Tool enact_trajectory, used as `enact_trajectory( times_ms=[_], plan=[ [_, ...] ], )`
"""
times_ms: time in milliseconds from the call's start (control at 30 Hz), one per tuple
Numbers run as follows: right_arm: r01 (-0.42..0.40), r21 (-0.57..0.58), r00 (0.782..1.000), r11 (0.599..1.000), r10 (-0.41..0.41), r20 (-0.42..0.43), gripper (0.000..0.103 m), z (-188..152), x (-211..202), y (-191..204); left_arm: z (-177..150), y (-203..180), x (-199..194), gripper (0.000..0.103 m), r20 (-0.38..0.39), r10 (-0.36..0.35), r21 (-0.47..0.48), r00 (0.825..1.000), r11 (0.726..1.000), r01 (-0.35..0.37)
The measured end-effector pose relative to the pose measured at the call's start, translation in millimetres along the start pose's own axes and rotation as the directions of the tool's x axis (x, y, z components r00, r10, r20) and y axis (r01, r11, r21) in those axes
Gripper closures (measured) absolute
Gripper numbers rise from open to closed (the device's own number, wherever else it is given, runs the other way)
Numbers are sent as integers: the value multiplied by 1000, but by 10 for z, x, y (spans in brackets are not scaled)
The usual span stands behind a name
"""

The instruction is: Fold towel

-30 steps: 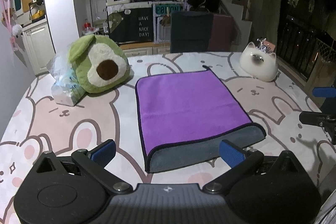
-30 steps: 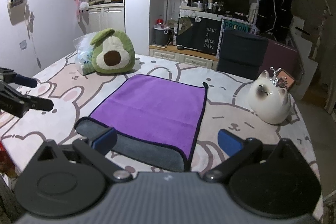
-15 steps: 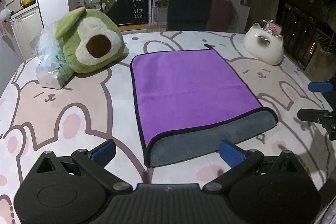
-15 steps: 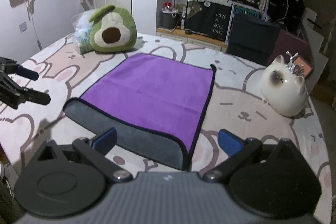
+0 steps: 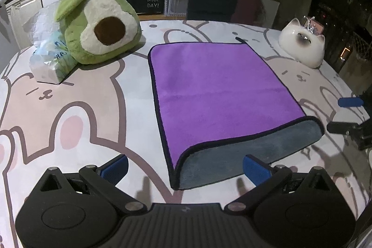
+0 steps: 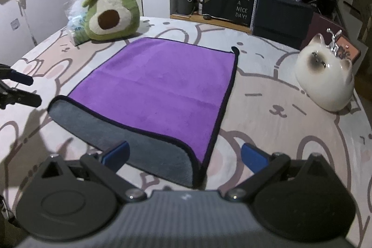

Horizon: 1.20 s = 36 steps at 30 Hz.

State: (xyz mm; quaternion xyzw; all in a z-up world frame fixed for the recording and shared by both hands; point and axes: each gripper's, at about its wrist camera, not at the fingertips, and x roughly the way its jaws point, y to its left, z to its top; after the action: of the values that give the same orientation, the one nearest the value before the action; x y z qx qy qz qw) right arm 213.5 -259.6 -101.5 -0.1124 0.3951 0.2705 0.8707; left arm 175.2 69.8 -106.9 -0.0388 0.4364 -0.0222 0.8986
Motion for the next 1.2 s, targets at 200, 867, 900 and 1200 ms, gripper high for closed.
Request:
enact_trajectory(
  times_ms=[200, 867, 900, 1200],
  plan=[
    [50, 49, 999, 998, -50, -5, 0, -16, 178, -131, -20, 111, 81, 0, 36, -91, -28, 995, 995, 92],
    [-239, 79, 971, 968, 236, 47, 21, -54, 449, -449, 48, 181, 244, 17, -49, -281, -27, 959, 960, 280],
    [-247, 90, 969, 965, 246, 25, 27, -39, 481, -469, 46, 179, 258, 19, -54, -280, -31, 958, 960, 279],
    [-246, 123, 964, 962, 255, -72, 65, -85, 550, -475, 16, 246, 406, 41, -102, -242, -23, 965, 970, 241]
  ],
)
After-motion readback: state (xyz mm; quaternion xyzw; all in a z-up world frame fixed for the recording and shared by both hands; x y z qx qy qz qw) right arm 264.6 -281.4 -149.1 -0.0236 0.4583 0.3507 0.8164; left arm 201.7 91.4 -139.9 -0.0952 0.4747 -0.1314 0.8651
